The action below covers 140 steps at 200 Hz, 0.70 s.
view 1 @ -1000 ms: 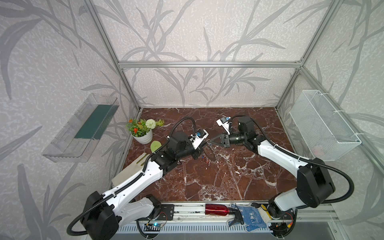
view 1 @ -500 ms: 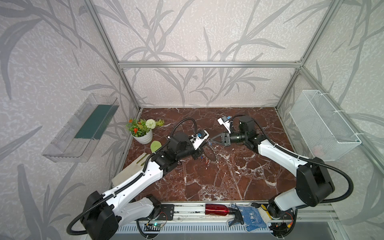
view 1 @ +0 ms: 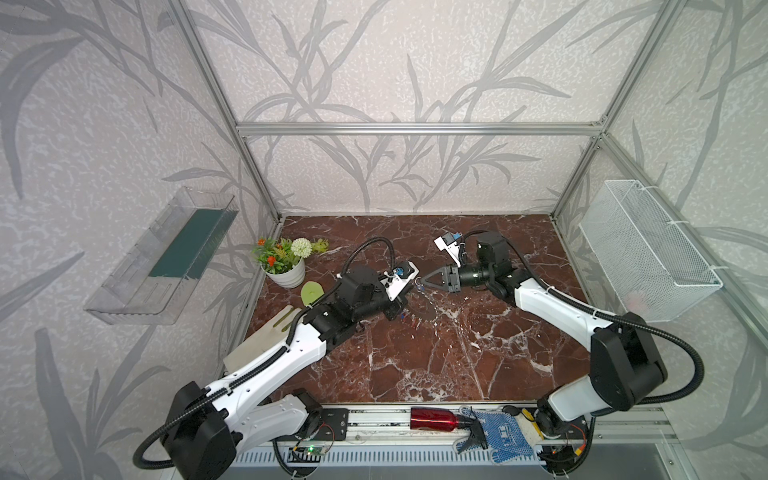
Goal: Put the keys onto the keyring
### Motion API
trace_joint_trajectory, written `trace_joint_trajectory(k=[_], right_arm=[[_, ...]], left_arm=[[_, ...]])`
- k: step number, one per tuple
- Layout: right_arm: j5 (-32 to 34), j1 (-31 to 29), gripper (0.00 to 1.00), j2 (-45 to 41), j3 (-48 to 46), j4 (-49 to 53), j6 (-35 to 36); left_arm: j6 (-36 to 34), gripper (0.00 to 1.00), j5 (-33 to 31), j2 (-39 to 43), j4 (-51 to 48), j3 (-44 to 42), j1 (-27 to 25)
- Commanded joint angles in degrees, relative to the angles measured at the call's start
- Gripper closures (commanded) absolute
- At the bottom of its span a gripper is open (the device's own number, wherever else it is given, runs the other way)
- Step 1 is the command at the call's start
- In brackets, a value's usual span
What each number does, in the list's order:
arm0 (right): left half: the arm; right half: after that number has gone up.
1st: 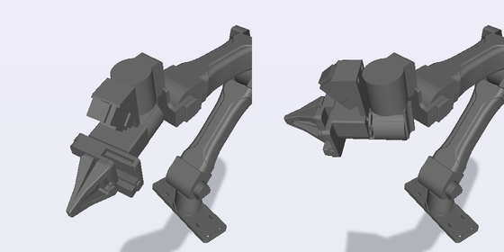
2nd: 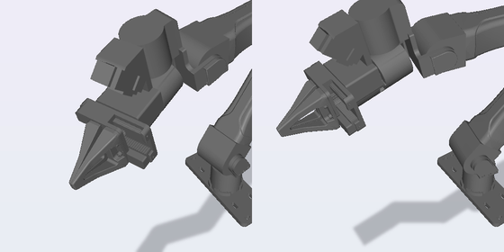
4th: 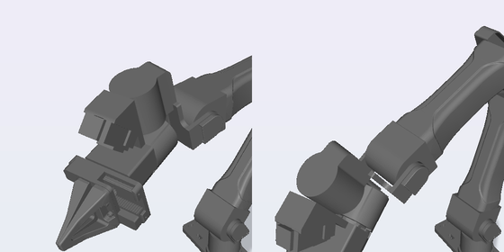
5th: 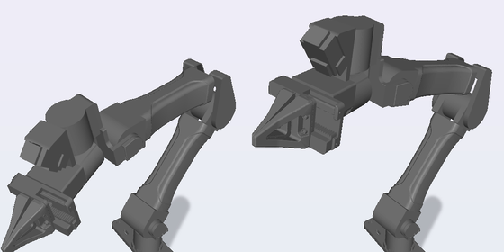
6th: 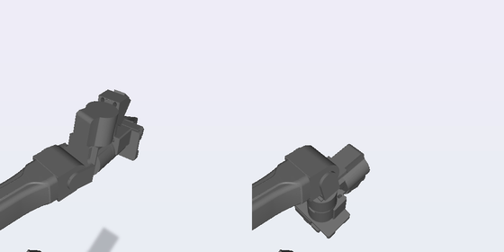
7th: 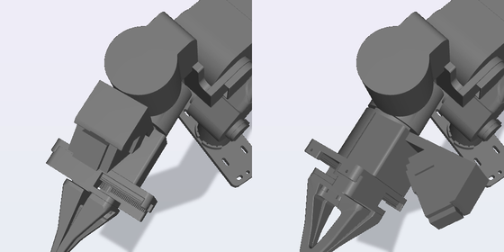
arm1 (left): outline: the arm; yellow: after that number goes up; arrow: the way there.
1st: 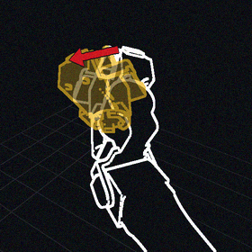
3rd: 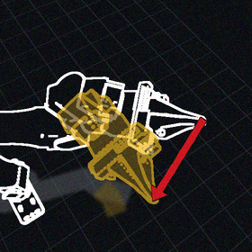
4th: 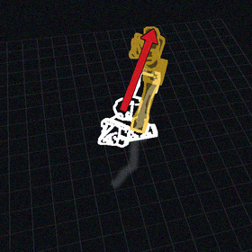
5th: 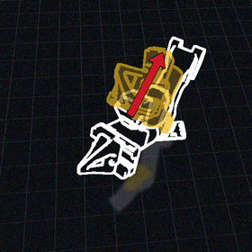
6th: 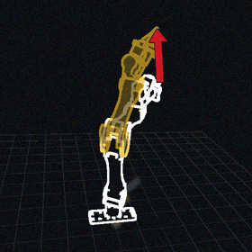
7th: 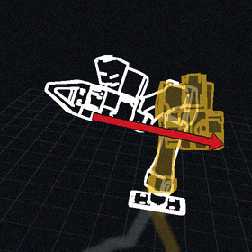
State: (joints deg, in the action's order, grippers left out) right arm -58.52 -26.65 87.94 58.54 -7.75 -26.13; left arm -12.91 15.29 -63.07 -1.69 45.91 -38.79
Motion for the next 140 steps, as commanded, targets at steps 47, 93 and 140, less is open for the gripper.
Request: trace_joint_trajectory(k=[47, 93, 140], right_arm=[[4.64, 0.39, 1.0, 2.28, 2.67, 7.69, 1.69], [4.49, 0.43, 1.0, 2.41, 3.59, 10.0, 1.41], [4.8, 0.2, 1.0, 1.82, 3.24, 12.71, 2.28]], left_arm=[[-2.88, 1.0, -0.25, 3.95, 11.44, -0.57, -3.28], [-4.62, 1.0, -3.64, 4.42, 12.95, -1.66, -4.88], [-4.67, 1.0, -5.77, 4.19, 15.47, -2.02, -6.12]])
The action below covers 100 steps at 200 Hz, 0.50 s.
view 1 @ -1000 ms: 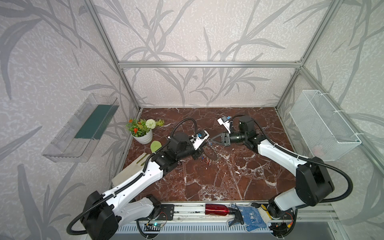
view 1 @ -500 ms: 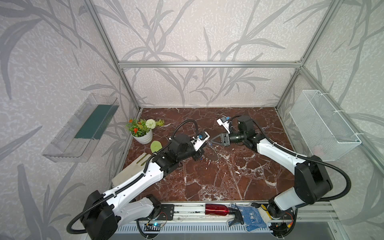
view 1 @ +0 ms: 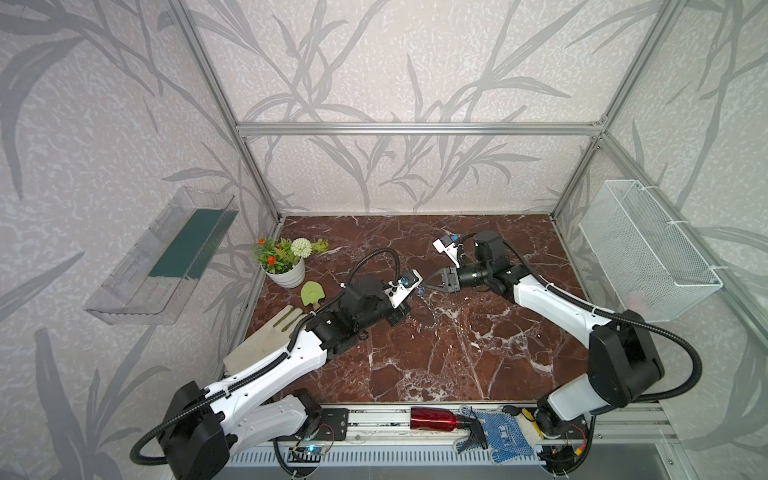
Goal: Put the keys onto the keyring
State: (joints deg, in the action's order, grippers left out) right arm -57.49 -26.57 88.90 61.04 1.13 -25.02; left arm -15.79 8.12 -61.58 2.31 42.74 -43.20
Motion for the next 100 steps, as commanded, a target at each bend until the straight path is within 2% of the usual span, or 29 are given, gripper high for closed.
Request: trace_joint_trajectory(k=[1, 100], right_arm=[[3.74, 0.07, 1.0, 0.84, 0.7, 3.86, 1.18], [3.23, 1.02, 1.0, -1.34, -0.34, 2.25, -0.37]], left_arm=[[-1.79, 1.0, 1.34, 2.65, 11.52, 1.13, -1.75], [-0.34, 1.0, -1.13, 1.27, 11.29, 1.31, -3.39]])
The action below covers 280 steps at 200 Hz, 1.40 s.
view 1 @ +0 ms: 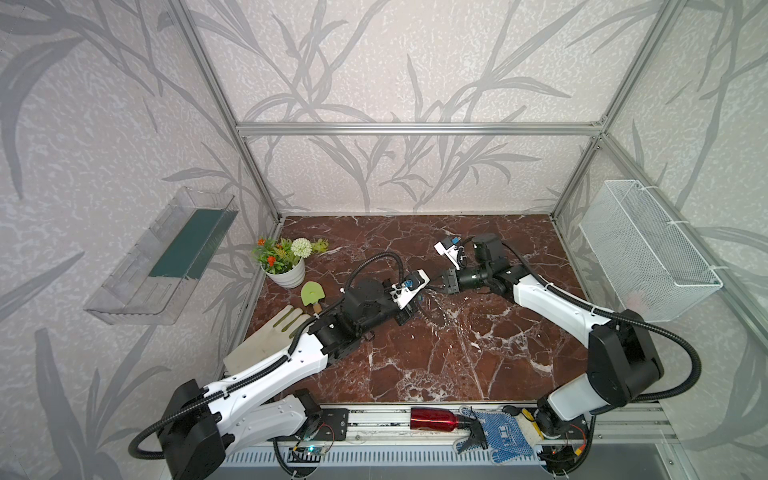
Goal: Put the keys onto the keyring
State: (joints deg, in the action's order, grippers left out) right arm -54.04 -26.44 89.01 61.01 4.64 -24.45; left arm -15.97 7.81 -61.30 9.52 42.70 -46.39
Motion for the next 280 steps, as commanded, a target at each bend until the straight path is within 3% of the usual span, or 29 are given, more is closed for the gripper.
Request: trace_joint_trajectory(k=[1, 69, 123, 146, 195, 280], right_arm=[[-0.16, 0.96, 1.0, -1.51, -0.34, -1.29, -0.99], [1.13, 3.36, 1.0, -8.38, -6.63, -9.26, -4.48], [9.61, 10.61, 1.0, -10.02, -12.71, -7.01, -7.62], [14.98, 11.06, 1.0, -11.53, -15.35, -2.99, -5.31], [19.3, 10.83, 1.0, -8.18, -21.34, -3.98, -4.11], [27.63, 9.25, 1.0, -0.67, -19.92, 2.93, -1.02]], left_arm=[[-0.14, 1.0, -0.89, 0.99, 4.0, 1.34, -0.19], [5.38, 1.0, -1.57, 0.13, 6.84, 0.5, -0.31], [11.18, 1.0, -2.2, -0.63, 11.64, -1.33, -0.3], [11.96, 1.0, -2.9, -0.07, 13.04, -2.45, -0.29], [13.15, 1.0, -4.58, 0.39, 14.62, -3.5, -0.32], [12.75, 1.0, -4.29, 0.54, 13.69, -2.98, -0.22]])
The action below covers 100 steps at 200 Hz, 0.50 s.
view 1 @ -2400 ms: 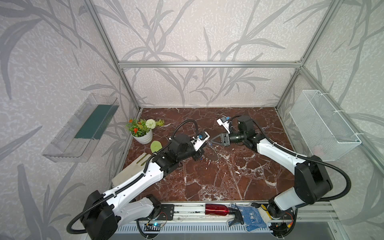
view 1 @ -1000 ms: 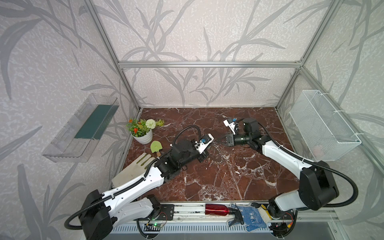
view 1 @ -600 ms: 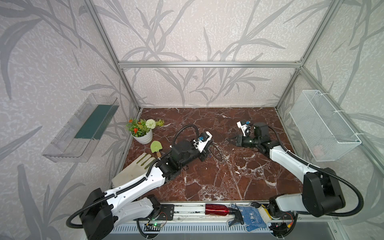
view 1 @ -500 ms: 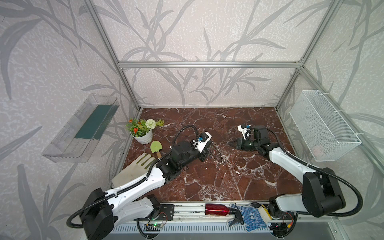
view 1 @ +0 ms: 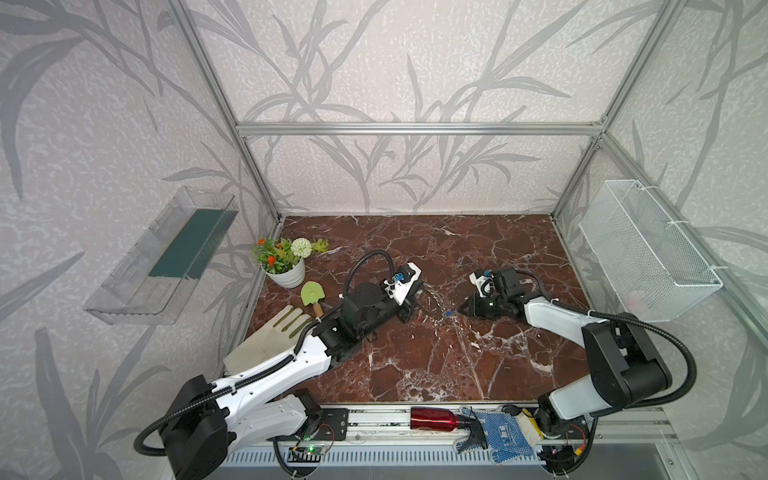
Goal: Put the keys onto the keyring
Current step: 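Lower the blue-tagged key toward the table and open the right gripper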
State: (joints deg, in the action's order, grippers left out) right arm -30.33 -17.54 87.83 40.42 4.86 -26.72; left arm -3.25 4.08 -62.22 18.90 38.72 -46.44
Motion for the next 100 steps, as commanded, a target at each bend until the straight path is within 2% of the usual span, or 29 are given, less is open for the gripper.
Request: trace_joint_trajectory(k=[1, 65, 100], right_arm=[[3.94, 0.38, 1.0, 0.46, 0.6, 2.75, 1.2], [7.96, 0.93, 1.0, -0.31, -1.11, 3.84, 0.53], [7.95, 1.1, 0.86, -0.35, -1.44, 3.5, 0.11]], left_arm=[[-0.03, 1.0, -0.56, 1.47, 4.31, 1.0, -0.16], [-0.01, 1.0, -0.03, 0.52, 4.32, 1.61, -0.17], [-0.18, 1.0, 0.1, 0.3, 3.87, 1.82, -0.16]])
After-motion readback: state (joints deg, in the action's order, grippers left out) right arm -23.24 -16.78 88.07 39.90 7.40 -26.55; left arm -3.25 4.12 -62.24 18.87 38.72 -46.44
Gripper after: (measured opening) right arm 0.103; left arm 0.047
